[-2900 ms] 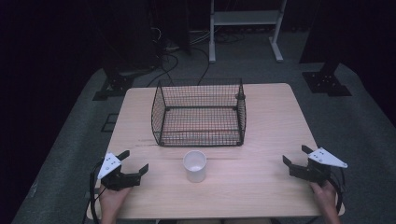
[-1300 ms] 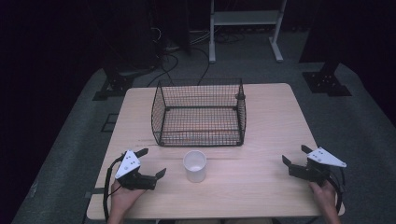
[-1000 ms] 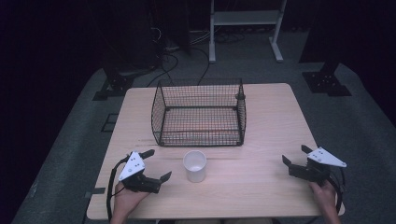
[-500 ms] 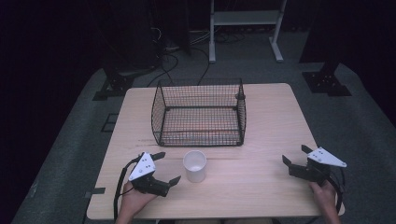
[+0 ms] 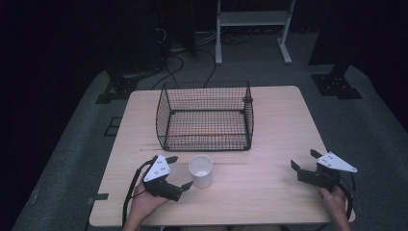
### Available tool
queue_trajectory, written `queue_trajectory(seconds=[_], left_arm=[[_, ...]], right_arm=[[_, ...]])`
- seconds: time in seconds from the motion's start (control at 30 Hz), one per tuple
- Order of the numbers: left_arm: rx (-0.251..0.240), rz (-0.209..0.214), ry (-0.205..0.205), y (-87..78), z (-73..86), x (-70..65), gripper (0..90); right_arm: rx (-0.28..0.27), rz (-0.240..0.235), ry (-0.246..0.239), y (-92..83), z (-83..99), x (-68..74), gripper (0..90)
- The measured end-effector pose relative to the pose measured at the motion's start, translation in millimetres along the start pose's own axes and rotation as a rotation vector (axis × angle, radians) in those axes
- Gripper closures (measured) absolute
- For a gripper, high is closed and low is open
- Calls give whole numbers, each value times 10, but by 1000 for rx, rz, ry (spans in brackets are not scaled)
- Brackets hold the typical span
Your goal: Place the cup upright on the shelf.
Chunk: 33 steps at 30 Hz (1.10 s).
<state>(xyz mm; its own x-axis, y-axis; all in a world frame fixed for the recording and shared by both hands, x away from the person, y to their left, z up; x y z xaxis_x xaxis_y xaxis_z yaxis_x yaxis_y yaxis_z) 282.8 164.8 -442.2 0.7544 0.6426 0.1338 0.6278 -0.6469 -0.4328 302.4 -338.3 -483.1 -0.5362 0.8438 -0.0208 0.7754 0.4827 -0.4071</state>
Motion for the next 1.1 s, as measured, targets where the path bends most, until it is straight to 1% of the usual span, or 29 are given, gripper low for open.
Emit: queue_trajectory(seconds=[0.13, 0.27, 0.33, 0.5, 0.67, 0.77, 0.8, 0.9, 1.1], left_arm=[[7, 8, 7, 35, -10, -20, 23], [14, 15, 4, 72, -14, -24, 23], [26, 31, 7, 121, -29, -35, 23], [35, 46, 19, 208, -64, -70, 23], [50, 62, 19, 277, -81, -69, 23], [55, 63, 20, 299, -83, -64, 23], [70, 66, 23, 328, -84, -62, 23], [88, 72, 27, 370, -82, -69, 23], [105, 87, 26, 435, -92, -71, 34]], right_arm=[[-1, 0, -1, -1, 0, 1, 131], [-2, 0, 0, -1, 0, -1, 131], [-1, 1, 0, -1, 0, 0, 131], [-1, 3, 1, -1, 1, -1, 131], [-1, 3, 0, -1, 0, -1, 131], [-2, 2, 1, -1, 0, -2, 131], [-2, 2, -1, -2, 1, -1, 131], [-2, 1, -1, -2, 1, -1, 131], [-3, 2, -2, -1, 1, 0, 131]])
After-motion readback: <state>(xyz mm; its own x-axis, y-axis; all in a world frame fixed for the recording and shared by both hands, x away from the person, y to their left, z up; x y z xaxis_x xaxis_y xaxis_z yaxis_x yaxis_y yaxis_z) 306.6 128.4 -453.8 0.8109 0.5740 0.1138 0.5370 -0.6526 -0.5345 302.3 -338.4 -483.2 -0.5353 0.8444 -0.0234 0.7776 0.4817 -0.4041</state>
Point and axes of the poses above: each handheld gripper's, and its own axes: y roughly forward along the jaws, z roughly out of its underside, x roughly to its left, the point moved 1 cm from there along y, roughly forward along the jaws, and after that the axes turned 9 degrees about -z, right-handed, at the moved point
